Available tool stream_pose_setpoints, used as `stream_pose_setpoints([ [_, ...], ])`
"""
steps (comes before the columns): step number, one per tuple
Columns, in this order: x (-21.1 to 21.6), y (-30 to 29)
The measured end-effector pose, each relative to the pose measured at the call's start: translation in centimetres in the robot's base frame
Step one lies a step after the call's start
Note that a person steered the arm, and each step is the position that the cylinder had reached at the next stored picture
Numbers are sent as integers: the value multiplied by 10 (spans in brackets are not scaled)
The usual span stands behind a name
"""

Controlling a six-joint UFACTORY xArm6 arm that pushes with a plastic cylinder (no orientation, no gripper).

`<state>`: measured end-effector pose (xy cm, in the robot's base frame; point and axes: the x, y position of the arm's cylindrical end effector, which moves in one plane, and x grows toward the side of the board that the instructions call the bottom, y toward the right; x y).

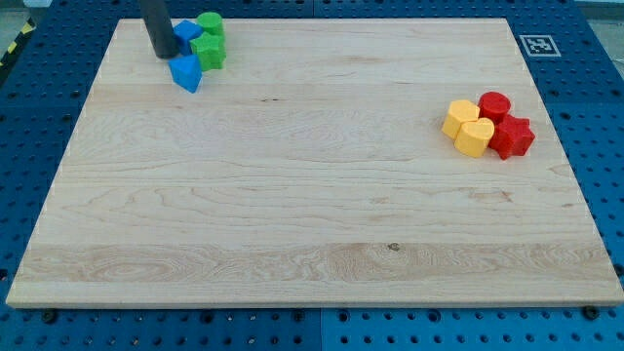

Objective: Separate the blue cube from the green circle

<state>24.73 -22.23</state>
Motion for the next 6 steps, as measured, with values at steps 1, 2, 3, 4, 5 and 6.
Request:
stream_pose_setpoints([
  [1,-50,-16],
  [2,-51,33],
  [3,-21,59],
  [4,12,61],
  [5,8,49],
  [6,-49,39],
])
